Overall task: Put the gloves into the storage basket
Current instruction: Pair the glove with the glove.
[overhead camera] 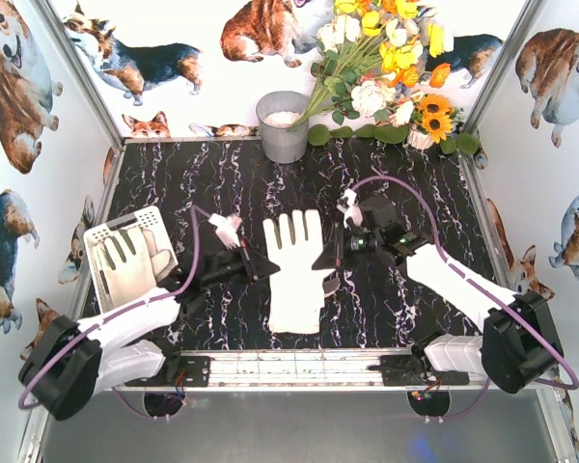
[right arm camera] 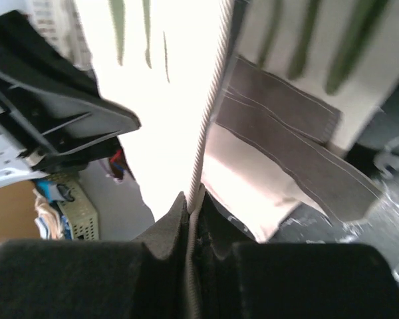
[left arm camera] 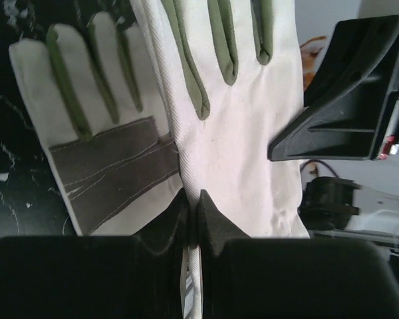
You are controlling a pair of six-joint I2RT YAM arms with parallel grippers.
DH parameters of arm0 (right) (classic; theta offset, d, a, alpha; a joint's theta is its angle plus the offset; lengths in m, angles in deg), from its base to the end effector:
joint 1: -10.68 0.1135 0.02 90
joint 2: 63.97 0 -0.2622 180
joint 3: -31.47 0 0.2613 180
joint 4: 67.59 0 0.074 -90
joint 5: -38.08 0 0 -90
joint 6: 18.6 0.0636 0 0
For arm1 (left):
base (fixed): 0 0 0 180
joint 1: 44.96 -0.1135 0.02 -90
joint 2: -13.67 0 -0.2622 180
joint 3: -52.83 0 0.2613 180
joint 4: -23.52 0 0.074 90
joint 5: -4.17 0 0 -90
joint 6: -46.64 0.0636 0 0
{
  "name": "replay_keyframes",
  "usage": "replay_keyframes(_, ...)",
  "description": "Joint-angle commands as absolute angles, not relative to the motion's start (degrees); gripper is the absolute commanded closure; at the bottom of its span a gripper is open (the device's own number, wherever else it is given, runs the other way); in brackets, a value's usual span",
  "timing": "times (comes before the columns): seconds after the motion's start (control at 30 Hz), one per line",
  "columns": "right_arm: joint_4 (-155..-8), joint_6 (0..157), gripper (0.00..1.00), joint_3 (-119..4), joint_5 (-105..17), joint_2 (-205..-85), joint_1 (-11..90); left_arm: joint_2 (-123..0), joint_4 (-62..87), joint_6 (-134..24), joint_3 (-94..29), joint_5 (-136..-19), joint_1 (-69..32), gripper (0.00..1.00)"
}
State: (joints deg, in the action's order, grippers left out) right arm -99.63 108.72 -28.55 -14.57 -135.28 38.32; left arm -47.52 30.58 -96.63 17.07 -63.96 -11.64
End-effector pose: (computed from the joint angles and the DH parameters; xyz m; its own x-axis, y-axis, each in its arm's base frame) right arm 0.2327 0.1654 0.2252 -0.9440 0.0497 -0.3261 -0.2356 0.5902 0.7721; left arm 0.2008 -0.1604 0.1891 -0.8028 -0.3623 -0.4735 0.2705 0.4864 -0.8308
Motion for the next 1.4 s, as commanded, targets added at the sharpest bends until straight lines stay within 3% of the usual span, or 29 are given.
replay_keyframes(0.0,-105.5,106.8,1.00,-26.3,-25.1,-135.2,38.8,-51.7,21.9,-93.0,13.4,-76.1,-7.2,1.00)
replay_keyframes(0.3,-104.3,108.2,1.00,-23.5,-34.7,-138.4,45.3,-58.9,16.5,-91.9,9.7,-85.0,-1.8,1.00)
replay_keyframes(1.37,-100.0,107.8,1.00,-21.6,-34.4,-149.3,46.2,-66.8,17.2,-89.6,9.5,-86.4,-1.8,1.00)
